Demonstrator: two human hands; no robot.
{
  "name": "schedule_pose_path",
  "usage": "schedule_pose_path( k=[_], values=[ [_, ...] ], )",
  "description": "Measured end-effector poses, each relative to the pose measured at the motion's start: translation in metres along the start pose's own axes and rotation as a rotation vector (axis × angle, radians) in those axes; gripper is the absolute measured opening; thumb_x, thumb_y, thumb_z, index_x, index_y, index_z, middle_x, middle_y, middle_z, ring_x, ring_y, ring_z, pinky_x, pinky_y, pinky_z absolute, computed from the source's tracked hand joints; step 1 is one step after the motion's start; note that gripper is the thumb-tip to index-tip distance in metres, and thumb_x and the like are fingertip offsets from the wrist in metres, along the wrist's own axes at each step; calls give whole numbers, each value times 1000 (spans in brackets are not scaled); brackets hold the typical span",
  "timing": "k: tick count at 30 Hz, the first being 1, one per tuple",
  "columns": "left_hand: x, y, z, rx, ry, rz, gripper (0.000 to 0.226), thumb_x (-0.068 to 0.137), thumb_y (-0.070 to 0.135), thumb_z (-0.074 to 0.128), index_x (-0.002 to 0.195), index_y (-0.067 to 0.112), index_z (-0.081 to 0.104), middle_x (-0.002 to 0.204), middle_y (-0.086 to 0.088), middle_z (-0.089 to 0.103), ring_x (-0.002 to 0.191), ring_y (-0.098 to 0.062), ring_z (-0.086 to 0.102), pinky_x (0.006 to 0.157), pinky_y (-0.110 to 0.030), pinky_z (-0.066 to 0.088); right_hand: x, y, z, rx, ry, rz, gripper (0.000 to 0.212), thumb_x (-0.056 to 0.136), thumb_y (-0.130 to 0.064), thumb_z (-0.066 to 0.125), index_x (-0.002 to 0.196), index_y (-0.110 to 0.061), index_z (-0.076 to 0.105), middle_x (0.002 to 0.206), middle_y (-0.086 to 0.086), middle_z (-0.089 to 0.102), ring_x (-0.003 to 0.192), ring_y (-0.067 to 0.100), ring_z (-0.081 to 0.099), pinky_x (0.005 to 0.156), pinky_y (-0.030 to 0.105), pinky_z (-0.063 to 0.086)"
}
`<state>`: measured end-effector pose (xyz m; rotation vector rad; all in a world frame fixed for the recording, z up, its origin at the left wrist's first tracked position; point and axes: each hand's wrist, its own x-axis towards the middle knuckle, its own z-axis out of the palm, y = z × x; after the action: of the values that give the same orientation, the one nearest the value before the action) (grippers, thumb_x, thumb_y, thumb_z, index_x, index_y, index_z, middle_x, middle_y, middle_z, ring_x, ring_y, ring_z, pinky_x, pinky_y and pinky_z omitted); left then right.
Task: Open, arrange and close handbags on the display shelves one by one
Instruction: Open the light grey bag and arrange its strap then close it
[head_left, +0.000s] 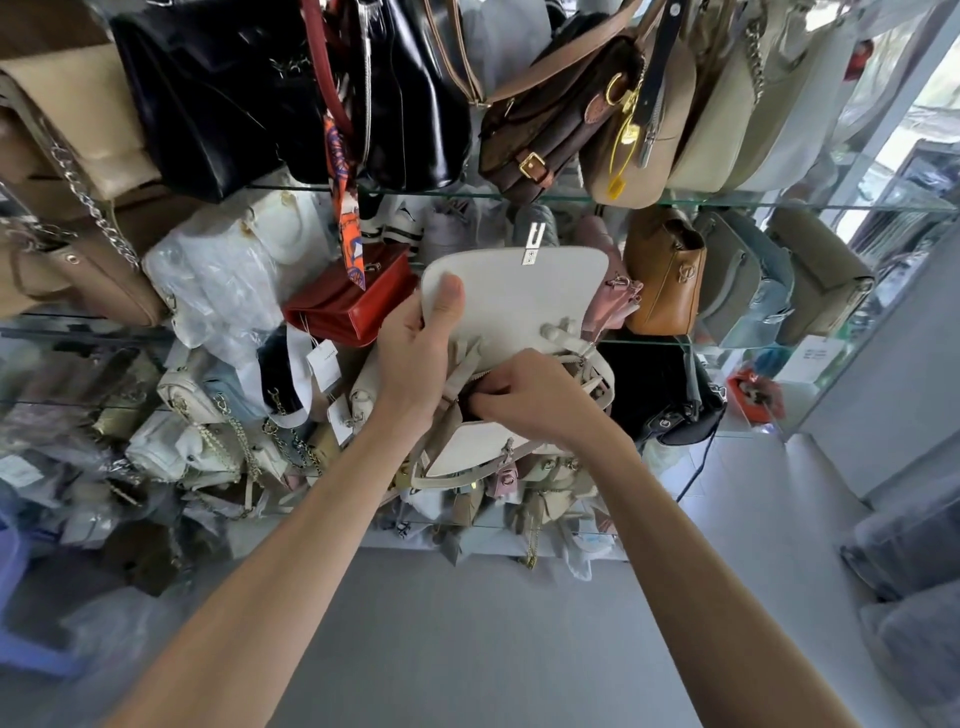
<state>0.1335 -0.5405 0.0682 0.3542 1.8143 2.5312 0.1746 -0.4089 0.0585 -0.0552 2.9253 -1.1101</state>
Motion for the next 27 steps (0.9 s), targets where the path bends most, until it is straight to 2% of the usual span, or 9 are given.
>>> schedule_pose_path(
  k=[3, 7, 10, 14, 17, 19, 21, 24, 27],
  values=[
    [-2, 0, -2, 16, -25, -13, 78, 85, 58, 68, 104, -17, 53, 101, -17, 54, 91, -33, 50, 68, -31, 62, 2, 3, -4, -16, -6, -27, 45, 82, -21, 67, 46, -14, 42, 43, -6, 32, 43, 10, 28, 50, 28, 29],
    [-2, 4, -5, 23, -17, -39, 57, 96, 51, 64, 99, -6, 64, 97, -15, 66, 90, -34, 64, 80, -47, 65, -2, 6, -8, -87, 112, 38, 29, 80, -32, 72, 60, -11, 70, 49, 1, 51, 48, 13, 45, 53, 28, 39],
    [-1, 10, -7, -58, 48, -73, 32, 103, 38, 57, 91, 13, 73, 93, -3, 75, 84, -24, 66, 68, -30, 63, -12, 7, -18, -216, 295, 67, 19, 80, -36, 72, 69, -22, 80, 63, 4, 68, 56, 20, 62, 53, 32, 53],
    [-4, 12, -5, -64, 77, -45, 33, 104, 40, 56, 92, 15, 74, 91, -3, 74, 63, -15, 59, 65, -29, 61, -21, 8, -18, -293, 476, 52, 26, 80, -35, 68, 62, -16, 73, 50, 3, 61, 52, 22, 58, 47, 28, 45],
    [-4, 14, -5, -58, 106, -14, 35, 102, 44, 58, 81, 24, 78, 90, -8, 70, 81, -29, 59, 79, -41, 60, -26, 15, -18, -384, 681, 82, 21, 84, -36, 69, 70, -24, 78, 68, 0, 70, 62, 21, 56, 58, 27, 39],
    [-3, 15, -9, -30, 136, 5, 33, 102, 44, 59, 82, 23, 76, 93, -6, 71, 91, -29, 64, 87, -48, 58, -28, 22, -29, -363, 811, 42, 16, 85, -38, 70, 79, -28, 81, 73, -2, 71, 80, 21, 58, 76, 33, 36],
    [-5, 16, -13, -7, 142, 9, 33, 103, 42, 58, 85, 20, 75, 92, -6, 72, 86, -25, 69, 79, -42, 59, -29, 22, -40, -405, 685, 62, 20, 89, -46, 66, 87, -34, 81, 77, -10, 74, 99, 20, 57, 91, 41, 30],
    [-8, 15, -13, 67, 117, 56, 39, 105, 42, 54, 81, 14, 68, 79, -15, 57, 58, -20, 59, 55, -26, 48, -28, 9, -43, -561, 413, 157, 27, 92, -59, 59, 98, -42, 80, 93, -8, 73, 113, 22, 52, 99, 44, 29],
    [-14, 15, -6, 99, 119, 116, 48, 104, 43, 54, 83, 1, 63, 74, -14, 52, 65, -27, 50, 60, -35, 46, -23, 3, -35, -494, 308, 228, 32, 87, -60, 58, 85, -37, 80, 96, -4, 63, 121, 29, 49, 94, 45, 29]
  ],
)
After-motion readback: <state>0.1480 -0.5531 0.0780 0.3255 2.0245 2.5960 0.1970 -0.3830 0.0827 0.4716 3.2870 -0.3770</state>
